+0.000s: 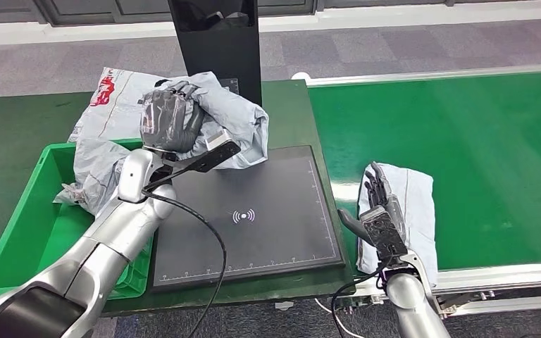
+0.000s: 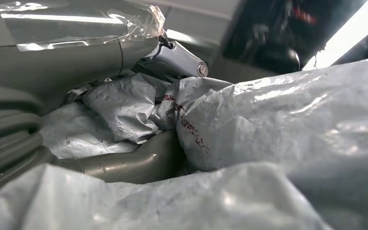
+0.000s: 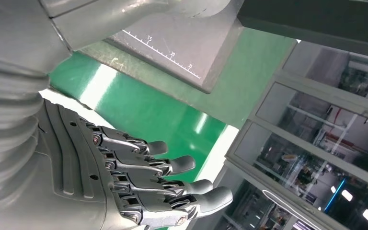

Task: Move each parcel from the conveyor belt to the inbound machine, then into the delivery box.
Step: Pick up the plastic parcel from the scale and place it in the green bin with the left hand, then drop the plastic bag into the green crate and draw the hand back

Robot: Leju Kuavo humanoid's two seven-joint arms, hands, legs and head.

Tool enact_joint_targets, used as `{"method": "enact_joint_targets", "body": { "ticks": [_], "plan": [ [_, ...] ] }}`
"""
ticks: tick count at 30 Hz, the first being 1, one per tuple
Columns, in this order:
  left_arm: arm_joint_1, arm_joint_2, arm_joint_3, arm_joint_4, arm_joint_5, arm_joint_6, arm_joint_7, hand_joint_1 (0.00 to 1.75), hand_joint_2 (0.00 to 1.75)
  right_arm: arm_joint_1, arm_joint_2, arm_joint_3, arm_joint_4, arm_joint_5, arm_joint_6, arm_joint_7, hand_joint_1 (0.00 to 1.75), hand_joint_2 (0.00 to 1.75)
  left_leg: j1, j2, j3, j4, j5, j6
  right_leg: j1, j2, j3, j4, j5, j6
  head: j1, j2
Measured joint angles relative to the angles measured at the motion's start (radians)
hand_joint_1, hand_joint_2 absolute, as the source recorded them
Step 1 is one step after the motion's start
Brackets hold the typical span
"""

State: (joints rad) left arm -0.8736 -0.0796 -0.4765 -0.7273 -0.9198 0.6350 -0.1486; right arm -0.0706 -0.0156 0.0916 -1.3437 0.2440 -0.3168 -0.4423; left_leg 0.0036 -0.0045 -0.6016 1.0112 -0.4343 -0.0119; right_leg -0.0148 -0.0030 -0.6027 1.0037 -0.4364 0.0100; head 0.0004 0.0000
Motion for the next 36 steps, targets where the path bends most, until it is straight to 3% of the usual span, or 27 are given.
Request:
{"method": "enact_joint_targets", "body": {
  "ticks": [9,15,19,23,29,36],
  "plan": [
    [0.009,0.012,0.054,-0.023,-0.032,0.048,-0.016,1.75,1.75,0.007,0.0,0.0,-0.001,-0.008,-0.006,-0.003,0.0,1.75,0.0,0.0,0.0,0.0,0.0,0.0,0.0,0.0,0.0,0.0,0.0,0.0,0.0,0.0],
    [0.012,0.04,0.144,-0.027,-0.318,0.057,0.154,1.75,1.75,0.016,0.006,0.0,-0.011,0.014,-0.018,0.011,0.0,1.75,0.0,0.0,0.0,0.0,0.0,0.0,0.0,0.0,0.0,0.0,0.0,0.0,0.0,0.0],
    [-0.008,0.088,0.207,0.048,-0.473,0.042,0.353,1.75,1.75,0.029,0.013,0.0,-0.026,0.032,-0.021,0.025,0.0,1.75,0.0,0.003,0.0,-0.001,0.0,-0.002,0.001,0.004,-0.002,0.001,0.001,-0.001,0.0,0.0],
    [-0.014,0.158,0.262,0.125,-0.528,0.04,0.458,1.75,1.75,0.045,0.013,0.0,-0.039,0.035,-0.021,0.032,0.0,1.75,0.001,0.005,0.0,-0.001,0.001,-0.003,0.001,0.005,-0.003,0.001,0.001,-0.002,0.0,0.0],
    [0.004,0.25,0.352,0.2,-0.553,0.003,0.498,1.75,1.75,0.048,0.012,0.0,-0.044,0.017,-0.016,0.043,0.0,1.75,0.002,0.005,-0.001,-0.001,0.001,-0.003,0.002,0.006,-0.004,0.001,0.0,-0.003,0.0,0.0],
    [0.016,0.29,0.393,0.234,-0.563,-0.018,0.5,1.75,1.75,0.031,0.009,0.0,-0.044,0.004,-0.015,0.049,0.0,1.75,0.002,0.004,-0.002,-0.001,0.001,-0.003,0.001,0.005,-0.004,0.001,0.0,-0.003,0.0,0.0]
  ]
}}
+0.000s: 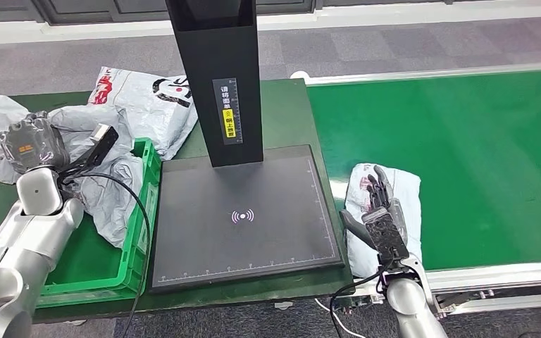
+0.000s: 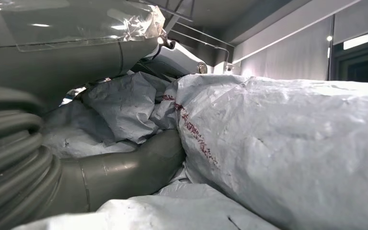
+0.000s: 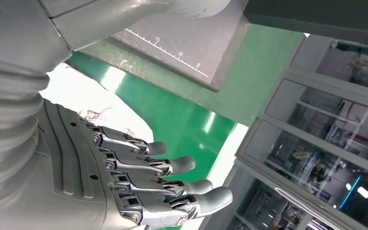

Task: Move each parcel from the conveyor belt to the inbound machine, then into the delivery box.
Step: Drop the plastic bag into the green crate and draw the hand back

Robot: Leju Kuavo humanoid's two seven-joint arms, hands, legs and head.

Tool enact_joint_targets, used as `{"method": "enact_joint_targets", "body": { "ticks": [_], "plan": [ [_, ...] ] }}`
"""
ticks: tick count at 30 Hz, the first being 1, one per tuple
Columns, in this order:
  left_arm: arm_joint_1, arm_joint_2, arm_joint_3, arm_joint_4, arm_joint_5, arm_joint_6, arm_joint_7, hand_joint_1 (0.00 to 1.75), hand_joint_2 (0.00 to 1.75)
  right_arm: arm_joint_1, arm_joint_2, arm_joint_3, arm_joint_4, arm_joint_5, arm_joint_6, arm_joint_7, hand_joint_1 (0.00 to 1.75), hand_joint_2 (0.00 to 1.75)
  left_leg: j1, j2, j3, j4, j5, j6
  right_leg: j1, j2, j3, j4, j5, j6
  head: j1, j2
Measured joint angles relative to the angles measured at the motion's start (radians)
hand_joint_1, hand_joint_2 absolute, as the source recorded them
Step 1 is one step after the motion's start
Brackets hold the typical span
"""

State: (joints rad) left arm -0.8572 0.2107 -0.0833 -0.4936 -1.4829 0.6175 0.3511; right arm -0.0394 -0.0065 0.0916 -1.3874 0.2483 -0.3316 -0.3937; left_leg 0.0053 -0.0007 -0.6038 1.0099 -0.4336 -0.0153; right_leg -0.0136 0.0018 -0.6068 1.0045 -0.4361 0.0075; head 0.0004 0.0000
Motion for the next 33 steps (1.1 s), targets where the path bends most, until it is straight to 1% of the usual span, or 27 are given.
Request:
{"method": "enact_joint_targets", "body": {
  "ticks": [8,12,14,15,17,18,19,21,23,29,31,33],
  "plan": [
    [0.001,0.011,0.01,0.017,-0.005,-0.011,0.008,1.75,1.75,-0.003,0.0,0.0,0.0,-0.003,0.0,0.002,0.0,1.75,0.0,0.0,0.0,0.0,0.0,0.0,0.0,0.0,0.0,0.0,0.0,0.0,0.0,0.0],
    [0.011,0.015,0.013,0.019,-0.018,-0.042,0.032,1.75,1.75,-0.003,0.0,0.0,-0.002,-0.006,0.0,0.011,0.0,1.75,0.0,0.0,0.0,0.0,0.0,0.0,0.0,0.0,0.0,0.0,0.0,0.0,0.0,0.0],
    [0.02,0.015,0.02,0.018,-0.023,-0.075,0.051,1.75,1.75,-0.002,0.0,0.0,-0.007,-0.003,0.001,0.019,0.0,1.75,0.0,0.0,0.0,0.0,0.0,0.0,0.0,0.0,-0.001,0.0,0.0,0.0,0.0,0.0],
    [0.025,0.015,0.024,0.018,-0.025,-0.098,0.059,1.4,1.75,-0.002,0.0,0.0,-0.01,-0.001,0.002,0.023,0.0,1.75,0.0,0.0,0.0,0.0,0.0,0.0,0.0,0.0,-0.001,0.0,0.0,0.0,0.0,0.0],
    [0.034,0.008,0.029,0.019,-0.029,-0.167,0.059,0.53,1.75,-0.001,0.0,0.0,-0.015,0.01,0.005,0.032,0.0,1.75,0.0,0.0,0.0,0.0,0.0,0.0,0.0,0.0,-0.001,0.0,0.0,0.0,0.0,0.0],
    [0.037,0.001,0.032,0.019,-0.027,-0.22,0.042,0.1,1.75,-0.001,0.001,0.0,-0.018,0.018,0.007,0.036,0.0,1.75,0.0,0.0,0.0,0.0,0.0,0.0,0.0,0.0,-0.001,0.0,0.0,0.0,0.0,0.0],
    [0.041,-0.009,0.038,0.019,-0.021,-0.279,0.015,0.0,1.75,0.0,0.002,0.0,-0.021,0.029,0.012,0.041,0.0,1.75,0.0,0.0,0.0,0.0,0.0,0.0,0.0,0.0,-0.001,0.0,0.0,0.0,0.0,0.0],
    [0.053,-0.032,0.052,0.012,-0.003,-0.378,-0.047,0.0,1.75,0.006,0.006,-0.001,-0.032,0.054,0.024,0.049,0.0,1.75,0.0,-0.001,0.0,0.0,0.0,0.0,0.0,-0.001,-0.001,0.0,0.0,0.0,0.0,0.0],
    [0.068,-0.054,0.06,-0.003,0.008,-0.415,-0.074,0.0,1.75,0.014,0.013,-0.008,-0.047,0.076,0.039,0.056,0.0,1.75,-0.001,-0.003,0.0,0.0,0.0,0.0,0.0,-0.002,0.0,0.0,0.0,0.0,0.0,0.0],
    [0.078,-0.091,0.06,-0.049,0.029,-0.414,-0.064,0.0,1.75,0.018,0.024,-0.037,-0.064,0.09,0.062,0.061,0.0,1.75,-0.001,-0.004,-0.001,0.0,0.0,0.0,-0.001,-0.004,0.0,0.0,0.0,0.0,0.0,0.0],
    [0.078,-0.099,0.06,-0.064,0.037,-0.397,-0.07,0.0,1.75,0.015,0.024,-0.045,-0.064,0.086,0.065,0.062,0.0,1.75,-0.001,-0.004,-0.001,0.0,0.0,0.0,-0.001,-0.004,0.0,0.0,0.0,0.0,0.0,0.0],
    [0.079,-0.104,0.06,-0.08,0.056,-0.357,-0.081,0.0,1.75,0.014,0.025,-0.049,-0.067,0.085,0.068,0.064,0.0,1.75,-0.001,-0.004,-0.001,0.0,0.0,0.0,-0.001,-0.004,0.0,0.0,0.0,0.0,0.0,0.0]
  ]
}}
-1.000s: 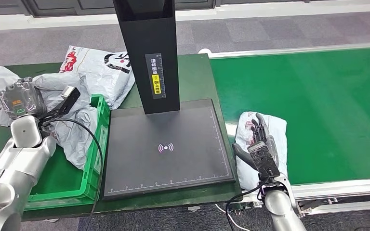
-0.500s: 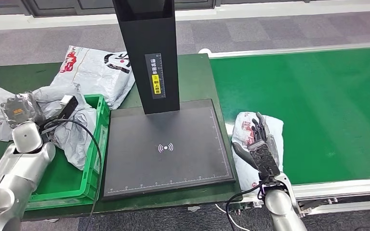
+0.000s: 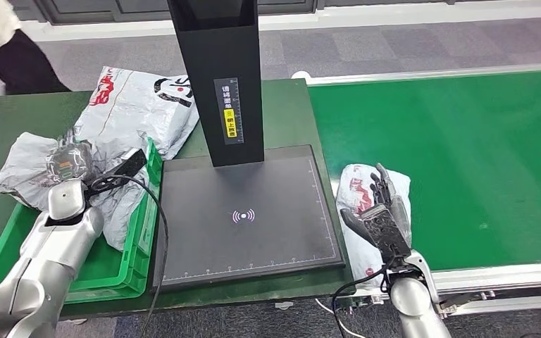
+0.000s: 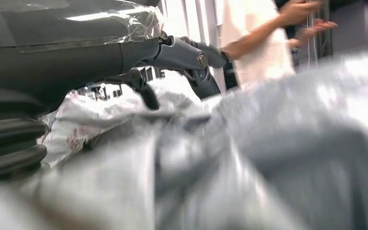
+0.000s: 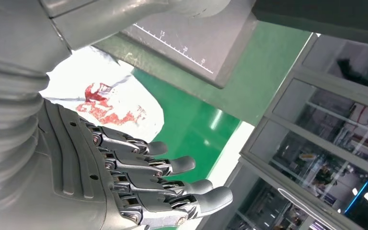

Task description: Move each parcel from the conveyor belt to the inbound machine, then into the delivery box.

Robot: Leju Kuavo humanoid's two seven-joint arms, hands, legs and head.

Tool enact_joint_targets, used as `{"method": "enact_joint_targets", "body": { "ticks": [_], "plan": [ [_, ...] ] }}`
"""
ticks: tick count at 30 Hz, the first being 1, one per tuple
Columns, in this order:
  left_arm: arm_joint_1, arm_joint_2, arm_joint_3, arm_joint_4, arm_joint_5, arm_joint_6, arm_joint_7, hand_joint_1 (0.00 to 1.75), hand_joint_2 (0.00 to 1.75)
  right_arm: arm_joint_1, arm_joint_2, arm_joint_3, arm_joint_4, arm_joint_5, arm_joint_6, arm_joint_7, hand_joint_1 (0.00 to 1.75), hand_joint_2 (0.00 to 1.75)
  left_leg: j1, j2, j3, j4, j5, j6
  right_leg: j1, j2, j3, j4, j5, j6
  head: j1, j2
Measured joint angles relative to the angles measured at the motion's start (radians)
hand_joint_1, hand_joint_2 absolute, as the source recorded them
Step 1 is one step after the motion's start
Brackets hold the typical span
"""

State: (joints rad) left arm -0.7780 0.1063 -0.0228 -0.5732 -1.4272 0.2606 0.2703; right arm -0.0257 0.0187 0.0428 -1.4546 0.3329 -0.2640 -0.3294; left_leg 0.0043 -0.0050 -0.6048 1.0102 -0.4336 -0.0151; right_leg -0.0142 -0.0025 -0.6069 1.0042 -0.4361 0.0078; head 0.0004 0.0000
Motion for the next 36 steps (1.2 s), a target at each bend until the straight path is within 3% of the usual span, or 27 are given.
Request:
{"method": "enact_joint_targets", "body": {
  "ticks": [8,14,24,27,30,32,36],
  "plan": [
    [0.017,-0.03,0.014,-0.124,0.207,0.267,-0.166,0.0,1.75,0.011,0.002,-0.004,-0.022,0.0,0.002,0.001,0.0,1.75,0.0,0.001,0.0,0.0,0.0,0.0,0.0,0.002,-0.001,0.0,0.0,0.0,0.0,0.0],
    [0.022,-0.035,0.02,-0.176,0.247,0.295,-0.193,0.0,1.75,0.023,0.002,-0.004,-0.029,-0.001,0.001,-0.003,0.0,1.75,0.0,0.001,0.0,0.0,0.0,0.0,0.0,0.002,-0.001,0.0,0.0,0.0,0.0,0.0],
    [0.028,-0.03,0.02,-0.217,0.399,0.426,-0.314,0.0,1.75,0.035,0.002,-0.004,-0.03,-0.024,-0.019,-0.027,0.0,1.75,0.0,0.002,0.0,0.0,0.0,0.0,0.0,0.002,-0.001,0.0,0.0,0.0,0.0,0.0],
    [0.041,-0.041,0.02,-0.237,0.565,0.353,-0.42,0.0,1.75,0.039,0.002,-0.004,-0.03,-0.018,-0.036,-0.028,0.0,1.75,0.0,0.002,0.0,0.0,0.0,0.0,0.0,0.002,-0.001,0.0,0.0,0.0,0.0,0.0],
    [0.077,-0.073,0.014,-0.283,0.854,0.141,-0.578,0.0,1.75,0.04,0.002,-0.016,-0.029,0.018,-0.076,-0.022,0.0,1.75,0.0,0.001,0.0,0.0,-0.001,0.0,0.0,0.002,-0.001,0.0,0.0,0.0,0.0,0.0],
    [0.11,-0.102,-0.004,-0.312,0.998,0.05,-0.654,0.0,1.75,0.037,-0.001,-0.032,-0.025,0.065,-0.116,-0.009,0.0,1.75,-0.001,0.001,0.0,0.0,-0.001,0.0,-0.001,0.001,-0.001,0.0,0.0,0.0,0.0,0.0],
    [0.154,-0.15,-0.062,-0.348,1.113,0.021,-0.721,0.0,1.75,0.028,-0.01,-0.061,-0.003,0.133,-0.175,0.012,0.0,1.75,-0.001,0.001,-0.001,0.0,-0.001,0.001,-0.001,0.001,-0.001,-0.001,0.0,0.0,0.0,0.0]
  ]
}}
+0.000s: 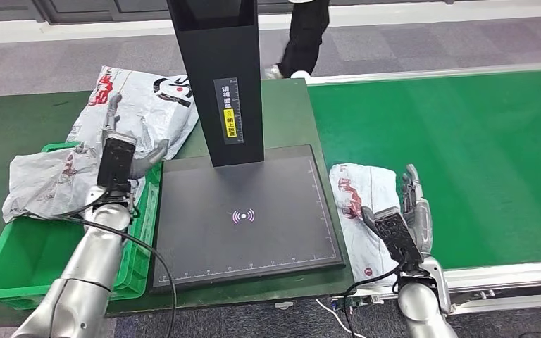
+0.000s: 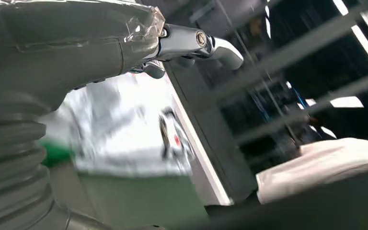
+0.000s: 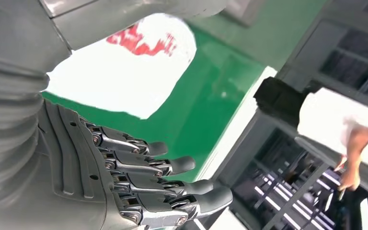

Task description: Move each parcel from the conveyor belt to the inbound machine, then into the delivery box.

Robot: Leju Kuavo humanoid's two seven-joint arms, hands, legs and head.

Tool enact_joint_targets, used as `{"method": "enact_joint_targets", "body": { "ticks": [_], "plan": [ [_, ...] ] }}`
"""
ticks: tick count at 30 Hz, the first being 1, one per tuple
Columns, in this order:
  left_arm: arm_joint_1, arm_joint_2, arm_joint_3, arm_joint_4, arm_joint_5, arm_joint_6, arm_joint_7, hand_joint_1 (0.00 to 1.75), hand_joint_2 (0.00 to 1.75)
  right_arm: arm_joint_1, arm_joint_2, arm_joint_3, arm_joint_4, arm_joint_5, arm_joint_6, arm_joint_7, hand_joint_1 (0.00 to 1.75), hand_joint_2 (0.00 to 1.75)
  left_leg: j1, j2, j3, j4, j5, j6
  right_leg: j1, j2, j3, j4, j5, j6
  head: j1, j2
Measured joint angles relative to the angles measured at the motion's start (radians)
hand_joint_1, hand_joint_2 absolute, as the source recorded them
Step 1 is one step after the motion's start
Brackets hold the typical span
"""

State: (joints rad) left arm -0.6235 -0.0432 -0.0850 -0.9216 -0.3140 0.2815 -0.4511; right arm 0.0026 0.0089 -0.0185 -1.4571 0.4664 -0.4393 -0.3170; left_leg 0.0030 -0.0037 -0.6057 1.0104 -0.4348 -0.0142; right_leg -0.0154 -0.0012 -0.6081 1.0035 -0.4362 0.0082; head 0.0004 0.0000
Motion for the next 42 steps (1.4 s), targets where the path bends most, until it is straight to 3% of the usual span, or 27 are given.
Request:
{"method": "enact_joint_targets", "body": {
  "ticks": [7,18,28,33,42],
  "plan": [
    [0.014,-0.07,-0.11,-0.004,0.134,-0.067,-0.054,0.0,1.75,-0.04,-0.039,-0.043,0.127,0.151,-0.149,0.073,0.0,1.75,0.0,0.0,0.0,0.0,-0.001,0.001,0.0,-0.001,0.0,0.0,0.0,0.0,0.0,0.0],
    [0.016,-0.104,-0.166,0.012,0.156,-0.068,-0.063,0.0,1.75,-0.06,-0.057,-0.062,0.219,0.17,-0.165,0.076,0.0,1.75,0.0,0.001,0.0,0.0,-0.001,0.001,0.001,0.001,0.0,0.0,0.0,0.0,0.0,0.0],
    [0.014,-0.131,-0.215,0.047,0.173,-0.081,-0.075,0.0,1.75,-0.122,-0.081,-0.064,0.352,0.286,-0.217,0.157,0.0,1.75,0.0,0.001,0.0,0.0,0.0,0.001,0.0,0.001,0.0,0.0,0.001,0.001,0.0,0.0],
    [0.006,-0.141,-0.236,0.068,0.168,-0.063,-0.091,0.0,1.75,-0.196,-0.084,-0.065,0.482,0.339,-0.168,0.226,0.0,1.75,0.0,0.002,0.0,0.0,0.0,0.001,0.0,0.002,0.0,0.0,0.001,0.001,0.0,0.0],
    [-0.03,-0.161,-0.278,0.135,0.14,-0.108,-0.109,0.0,1.75,-0.342,-0.096,-0.064,0.786,0.479,0.054,0.398,0.0,1.75,0.0,0.001,0.0,0.0,0.0,0.001,0.0,0.001,0.0,0.0,0.001,0.001,0.0,0.0]
  ]
}}
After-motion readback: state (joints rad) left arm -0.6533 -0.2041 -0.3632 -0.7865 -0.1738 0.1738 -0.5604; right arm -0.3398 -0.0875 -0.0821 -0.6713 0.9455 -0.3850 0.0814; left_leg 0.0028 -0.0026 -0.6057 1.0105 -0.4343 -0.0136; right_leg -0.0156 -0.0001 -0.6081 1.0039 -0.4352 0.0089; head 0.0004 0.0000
